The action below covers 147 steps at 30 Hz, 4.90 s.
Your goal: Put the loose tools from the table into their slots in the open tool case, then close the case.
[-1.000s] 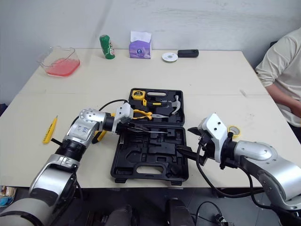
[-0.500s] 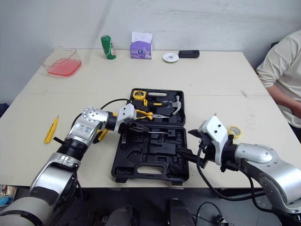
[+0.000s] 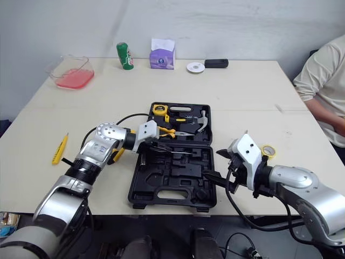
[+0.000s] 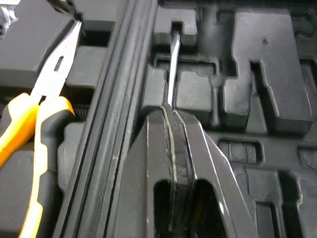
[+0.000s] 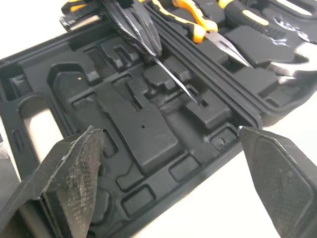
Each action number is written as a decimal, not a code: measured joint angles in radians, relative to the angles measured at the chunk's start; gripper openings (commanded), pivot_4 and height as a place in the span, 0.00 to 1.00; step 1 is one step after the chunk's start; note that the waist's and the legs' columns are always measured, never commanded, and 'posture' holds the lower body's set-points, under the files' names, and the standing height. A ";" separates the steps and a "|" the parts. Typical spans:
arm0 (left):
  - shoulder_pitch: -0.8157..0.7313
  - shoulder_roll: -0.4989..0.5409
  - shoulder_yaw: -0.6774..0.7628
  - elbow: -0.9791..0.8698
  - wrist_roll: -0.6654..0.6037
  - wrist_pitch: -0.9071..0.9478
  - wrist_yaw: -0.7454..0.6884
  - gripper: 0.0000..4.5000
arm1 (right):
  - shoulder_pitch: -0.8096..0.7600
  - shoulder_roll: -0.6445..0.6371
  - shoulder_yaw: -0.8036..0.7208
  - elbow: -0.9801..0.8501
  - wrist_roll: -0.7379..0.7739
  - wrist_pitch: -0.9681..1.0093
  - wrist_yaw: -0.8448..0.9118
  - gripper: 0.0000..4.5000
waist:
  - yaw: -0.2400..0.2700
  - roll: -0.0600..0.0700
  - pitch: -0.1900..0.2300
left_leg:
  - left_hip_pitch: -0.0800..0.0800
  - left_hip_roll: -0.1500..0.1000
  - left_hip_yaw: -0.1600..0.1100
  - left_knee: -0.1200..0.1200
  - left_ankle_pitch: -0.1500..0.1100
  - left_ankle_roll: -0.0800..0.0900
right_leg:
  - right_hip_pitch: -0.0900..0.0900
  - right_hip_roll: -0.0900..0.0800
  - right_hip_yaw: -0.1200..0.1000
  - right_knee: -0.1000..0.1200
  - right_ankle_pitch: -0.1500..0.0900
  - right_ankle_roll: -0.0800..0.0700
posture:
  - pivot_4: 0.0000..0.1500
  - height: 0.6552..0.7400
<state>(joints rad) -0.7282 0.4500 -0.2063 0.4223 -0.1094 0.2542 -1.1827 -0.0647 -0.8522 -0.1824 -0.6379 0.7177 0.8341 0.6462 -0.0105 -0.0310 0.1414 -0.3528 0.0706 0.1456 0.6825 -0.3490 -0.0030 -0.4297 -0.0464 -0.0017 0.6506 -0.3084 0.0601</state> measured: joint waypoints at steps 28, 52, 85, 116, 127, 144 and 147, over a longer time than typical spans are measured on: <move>0.958 0.400 1.097 -0.219 -0.311 0.312 0.305 0.99 | 0.255 -0.190 -0.534 0.741 -0.273 -0.279 0.286 1.00 | -0.022 0.000 0.023 | 0.008 -0.001 0.003 -0.021 -0.001 -0.004 | 0.001 -0.008 -0.002 -0.014 -0.002 -0.007 | 1.00 1.00; 0.148 0.377 0.322 -0.819 -0.723 0.593 0.133 0.99 | -0.108 0.555 -0.158 -0.034 -0.150 0.368 -0.683 1.00 | -0.021 0.003 0.024 | 0.000 -0.006 0.001 -0.017 0.009 -0.016 | -0.005 0.002 0.000 -0.009 0.001 -0.002 | 1.00 1.00; 0.166 0.392 0.162 -0.539 -0.458 0.344 -0.045 1.00 | -0.243 0.142 0.013 0.004 -0.052 0.258 -0.104 0.24 | -0.049 0.004 0.027 | -0.001 -0.004 -0.001 -0.018 0.010 -0.019 | -0.015 0.009 0.010 -0.003 0.000 -0.003 | 1.00 1.00; 0.337 0.419 0.223 -0.642 -0.389 0.280 0.031 1.00 | -0.699 0.040 0.618 0.507 -0.461 -0.151 0.562 0.24 | -0.020 0.002 0.028 | -0.005 -0.003 0.001 -0.006 0.006 -0.012 | -0.016 0.002 0.008 0.001 0.001 0.000 | 1.00 1.00; 0.304 0.394 0.194 -0.638 -0.378 0.270 0.028 1.00 | -0.695 0.096 0.619 0.505 -0.508 -0.134 0.539 0.64 | -0.020 0.002 0.028 | -0.005 -0.003 0.001 -0.004 0.005 -0.012 | -0.016 0.002 0.008 0.002 0.001 -0.001 | 1.00 1.00; 0.266 0.348 0.179 -0.626 -0.379 0.279 0.024 1.00 | -0.538 0.309 0.402 0.566 -0.373 -0.252 0.444 0.53 | -0.021 0.002 0.028 | -0.005 -0.004 0.002 0.000 0.004 -0.014 | -0.016 0.004 0.008 0.004 0.001 -0.001 | 1.00 1.00; 0.263 0.343 0.173 -0.604 -0.376 0.279 0.024 1.00 | -0.537 0.334 0.406 0.597 -0.378 -0.285 0.431 0.19 | -0.020 0.002 0.028 | -0.005 -0.004 0.001 0.000 0.004 -0.014 | -0.016 0.004 0.008 0.004 0.001 -0.001 | 1.00 1.00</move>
<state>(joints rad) -0.4649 0.7932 -0.0333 -0.1812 -0.4858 0.5334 -1.1592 -0.6013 -0.5182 0.2234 -0.0410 0.3401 0.5492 1.0775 -0.0307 -0.0290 0.1696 -0.3580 0.0669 0.1470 0.6822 -0.3452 -0.0166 -0.4455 -0.0424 0.0064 0.6546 -0.3075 0.0592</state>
